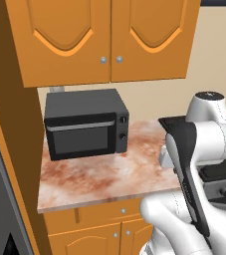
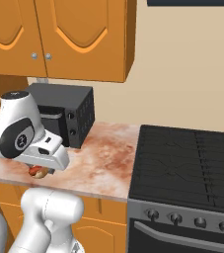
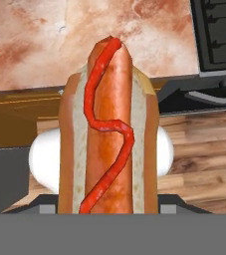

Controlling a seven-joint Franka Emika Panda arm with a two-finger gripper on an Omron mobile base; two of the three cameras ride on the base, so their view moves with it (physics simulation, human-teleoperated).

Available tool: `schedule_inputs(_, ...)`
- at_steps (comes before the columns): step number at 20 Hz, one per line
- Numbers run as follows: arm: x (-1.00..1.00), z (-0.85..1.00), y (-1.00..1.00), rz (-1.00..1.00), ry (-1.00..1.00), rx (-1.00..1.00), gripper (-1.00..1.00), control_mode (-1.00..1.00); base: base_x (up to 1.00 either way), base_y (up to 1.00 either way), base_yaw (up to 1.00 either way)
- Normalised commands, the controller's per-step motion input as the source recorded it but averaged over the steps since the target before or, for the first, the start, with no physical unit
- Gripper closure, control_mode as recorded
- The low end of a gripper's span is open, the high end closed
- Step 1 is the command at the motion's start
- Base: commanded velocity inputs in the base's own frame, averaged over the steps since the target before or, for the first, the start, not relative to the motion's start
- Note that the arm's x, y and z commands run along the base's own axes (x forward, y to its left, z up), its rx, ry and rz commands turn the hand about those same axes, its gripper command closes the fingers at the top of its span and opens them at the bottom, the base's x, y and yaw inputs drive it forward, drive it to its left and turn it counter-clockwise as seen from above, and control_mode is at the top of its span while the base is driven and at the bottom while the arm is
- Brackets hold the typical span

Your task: Store the hot dog in the freezer for long-term storage. Close the freezer door after placing the cooked food.

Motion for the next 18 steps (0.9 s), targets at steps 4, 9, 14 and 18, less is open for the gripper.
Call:
schedule_inputs(4,-0.14,0.00,0.00,0.00,0.00,0.00,1.00,-1.00,0.00,0.00,0.00)
schedule_inputs(9,0.00,0.00,0.00,0.00,0.00,0.00,1.00,1.00,-0.47,0.00,0.00)
schedule_inputs(14,0.00,0.00,0.00,0.00,0.00,0.00,1.00,1.00,-0.67,0.02,0.00)
schedule_inputs(18,0.00,0.00,0.00,0.00,0.00,0.00,1.00,1.00,-0.62,0.06,0.00)
